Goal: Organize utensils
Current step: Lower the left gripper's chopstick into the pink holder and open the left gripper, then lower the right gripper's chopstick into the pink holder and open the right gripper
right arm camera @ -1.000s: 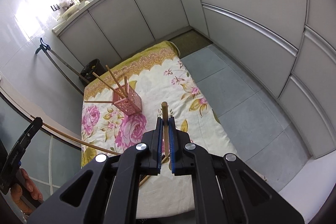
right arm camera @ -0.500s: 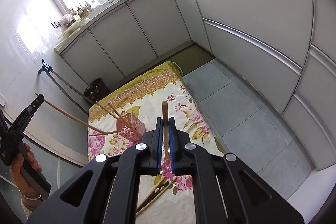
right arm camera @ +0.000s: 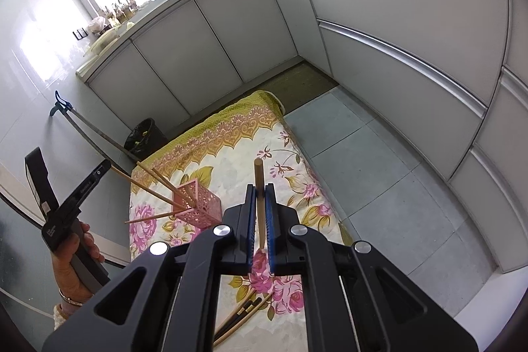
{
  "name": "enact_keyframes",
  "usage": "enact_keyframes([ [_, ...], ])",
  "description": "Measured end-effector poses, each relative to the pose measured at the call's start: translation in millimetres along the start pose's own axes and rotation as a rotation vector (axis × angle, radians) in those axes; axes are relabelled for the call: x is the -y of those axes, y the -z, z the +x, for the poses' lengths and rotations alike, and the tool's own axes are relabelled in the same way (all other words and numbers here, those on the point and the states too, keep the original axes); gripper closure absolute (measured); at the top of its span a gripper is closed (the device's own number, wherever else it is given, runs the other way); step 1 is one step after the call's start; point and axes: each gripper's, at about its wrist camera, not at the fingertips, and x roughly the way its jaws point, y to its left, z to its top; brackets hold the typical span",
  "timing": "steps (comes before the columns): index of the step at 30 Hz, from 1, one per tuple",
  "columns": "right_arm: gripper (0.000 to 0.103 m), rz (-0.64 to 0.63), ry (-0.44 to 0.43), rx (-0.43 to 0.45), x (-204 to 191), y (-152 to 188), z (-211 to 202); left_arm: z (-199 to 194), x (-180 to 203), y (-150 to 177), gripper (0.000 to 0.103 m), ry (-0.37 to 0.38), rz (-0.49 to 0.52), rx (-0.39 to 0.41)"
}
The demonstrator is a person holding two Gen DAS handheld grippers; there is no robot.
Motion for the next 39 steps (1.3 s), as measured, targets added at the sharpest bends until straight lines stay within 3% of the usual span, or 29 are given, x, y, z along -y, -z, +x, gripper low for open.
enact_keyframes([
  [2, 0.097, -0.016, 0.0, 0.009, -7, -3, -2, -9, -2, -1, 0.081, -0.001, -0.008, 0.018],
  [9, 0.097, -0.076, -0.034, 0.088, -48, -28, -28, -78, -15, -9, 0.07, 0.05, -0.052, 0.137],
  [14, 0.097, -0.131, -0.082, 0.177, -93, -59, -52, -128, -36, 10, 0.059, -0.025, -0.076, 0.217],
  [20, 0.097, -0.185, -0.166, 0.239, -153, -81, -54, -138, -59, 46, 0.059, -0.097, -0.092, 0.198],
  [27, 0.097, -0.242, -0.177, 0.196, -197, -67, 7, -119, -73, 83, 0.059, -0.105, -0.11, 0.125],
  [39, 0.097, -0.335, -0.073, 0.109, -210, -18, 128, -104, -85, 90, 0.059, -0.082, -0.129, 0.081],
])
